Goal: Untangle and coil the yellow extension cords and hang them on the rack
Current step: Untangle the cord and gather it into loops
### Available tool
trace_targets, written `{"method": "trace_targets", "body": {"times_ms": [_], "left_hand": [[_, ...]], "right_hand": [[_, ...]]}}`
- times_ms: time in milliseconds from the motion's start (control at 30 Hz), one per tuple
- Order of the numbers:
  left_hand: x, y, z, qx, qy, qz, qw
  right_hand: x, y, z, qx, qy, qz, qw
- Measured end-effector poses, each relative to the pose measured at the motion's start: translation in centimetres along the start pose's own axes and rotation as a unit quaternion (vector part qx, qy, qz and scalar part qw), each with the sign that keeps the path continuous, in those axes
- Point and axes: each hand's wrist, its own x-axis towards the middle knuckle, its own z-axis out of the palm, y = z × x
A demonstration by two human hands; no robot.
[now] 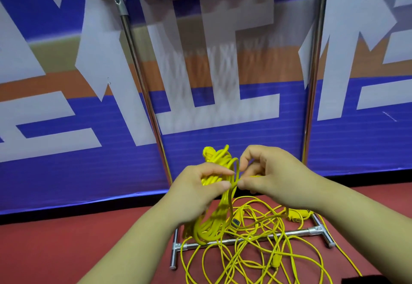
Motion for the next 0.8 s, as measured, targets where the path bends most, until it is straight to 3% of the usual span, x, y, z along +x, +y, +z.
{"method": "trace_targets", "body": {"times_ms": [167, 267, 433, 600, 667, 800], "left_hand": [[-0.2, 0.0, 0.8, 0.042, -0.061, 0.003, 0.997], [-0.3, 0.4, 0.9, 0.062, -0.052, 0.026, 0.996], [0.1, 0.5, -2.0, -0.097, 0.084, -0.001, 0.992], [0.3, -0.3, -4.3, -0.148, 0.171, 0.01, 0.974], [0.4, -0.9, -4.5, -0.164, 0.183, -0.001, 0.969], [0.4, -2.4, -4.4, -0.201, 0.187, -0.032, 0.961]], "right_hand": [[-0.1, -0.3, -0.2, -0.002, 0.005, -0.002, 1.0], [0.0, -0.2, -0.8, 0.039, -0.004, -0.014, 0.999], [0.2, 2.3, -2.2, 0.187, -0.067, 0.07, 0.978], [0.2, 4.7, -0.9, 0.074, -0.146, 0.09, 0.982], [0.4, 4.5, -0.7, 0.101, -0.095, 0.109, 0.984], [1.1, 4.3, -0.3, 0.144, 0.091, 0.167, 0.971]]}}
